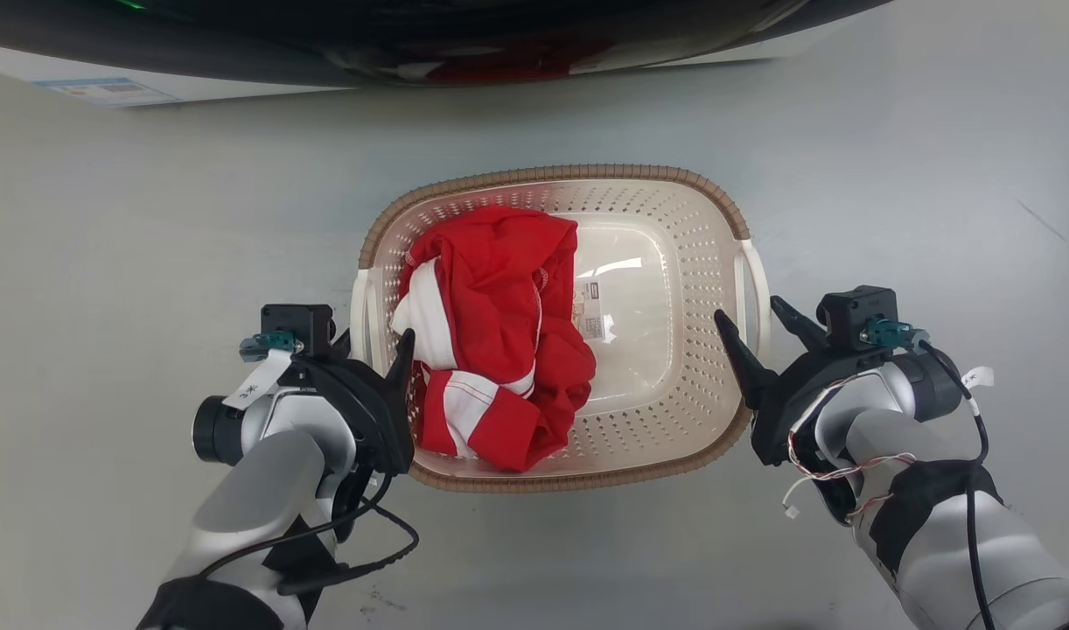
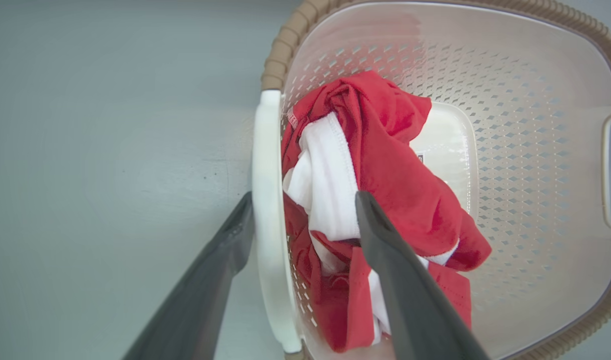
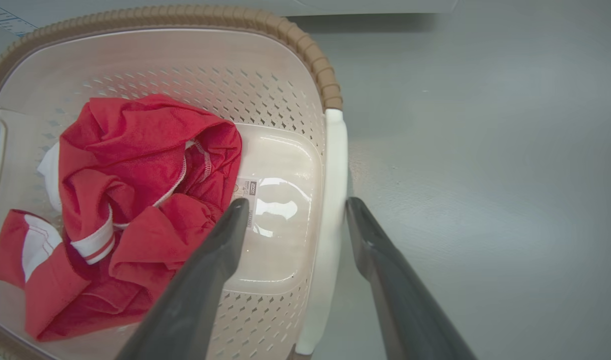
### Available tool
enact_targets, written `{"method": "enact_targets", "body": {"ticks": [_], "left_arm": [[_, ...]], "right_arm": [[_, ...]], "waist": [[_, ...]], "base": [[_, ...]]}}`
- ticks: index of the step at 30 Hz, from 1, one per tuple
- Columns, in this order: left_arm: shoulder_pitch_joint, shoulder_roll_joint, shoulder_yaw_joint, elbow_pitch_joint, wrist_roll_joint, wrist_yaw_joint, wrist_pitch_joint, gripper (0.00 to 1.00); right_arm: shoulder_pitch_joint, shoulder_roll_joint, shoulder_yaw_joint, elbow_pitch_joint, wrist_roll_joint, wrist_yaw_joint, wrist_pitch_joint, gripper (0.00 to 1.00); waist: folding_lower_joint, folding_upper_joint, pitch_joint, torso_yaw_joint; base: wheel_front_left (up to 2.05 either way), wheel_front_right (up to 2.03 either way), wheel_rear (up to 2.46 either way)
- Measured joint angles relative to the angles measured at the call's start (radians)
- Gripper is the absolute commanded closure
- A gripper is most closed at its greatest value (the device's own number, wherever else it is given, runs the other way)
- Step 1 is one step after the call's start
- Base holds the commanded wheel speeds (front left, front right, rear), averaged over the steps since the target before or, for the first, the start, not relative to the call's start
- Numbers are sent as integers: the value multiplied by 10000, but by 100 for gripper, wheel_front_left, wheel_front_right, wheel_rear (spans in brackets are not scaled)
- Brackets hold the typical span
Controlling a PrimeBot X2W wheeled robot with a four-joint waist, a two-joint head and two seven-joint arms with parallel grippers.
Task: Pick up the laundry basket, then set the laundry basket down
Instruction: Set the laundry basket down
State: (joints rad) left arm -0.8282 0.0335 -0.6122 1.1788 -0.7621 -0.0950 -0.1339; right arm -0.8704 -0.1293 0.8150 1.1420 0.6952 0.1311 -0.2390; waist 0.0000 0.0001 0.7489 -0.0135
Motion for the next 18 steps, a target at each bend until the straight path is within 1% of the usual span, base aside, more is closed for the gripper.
{"method": "enact_targets", "body": {"ticks": [9, 18], "left_arm": [[509, -8, -428, 0, -17, 157, -174, 0], [976, -8, -809, 67, -19, 142, -270, 0]], "right_arm": [[491, -8, -35, 270, 150, 0, -13, 0], [982, -42, -36, 397, 278, 0, -88, 0]], "waist": [[-1, -1, -802, 19], [-1, -1, -1857, 25]], "base": [[0, 0, 0], [0, 0, 0]]}}
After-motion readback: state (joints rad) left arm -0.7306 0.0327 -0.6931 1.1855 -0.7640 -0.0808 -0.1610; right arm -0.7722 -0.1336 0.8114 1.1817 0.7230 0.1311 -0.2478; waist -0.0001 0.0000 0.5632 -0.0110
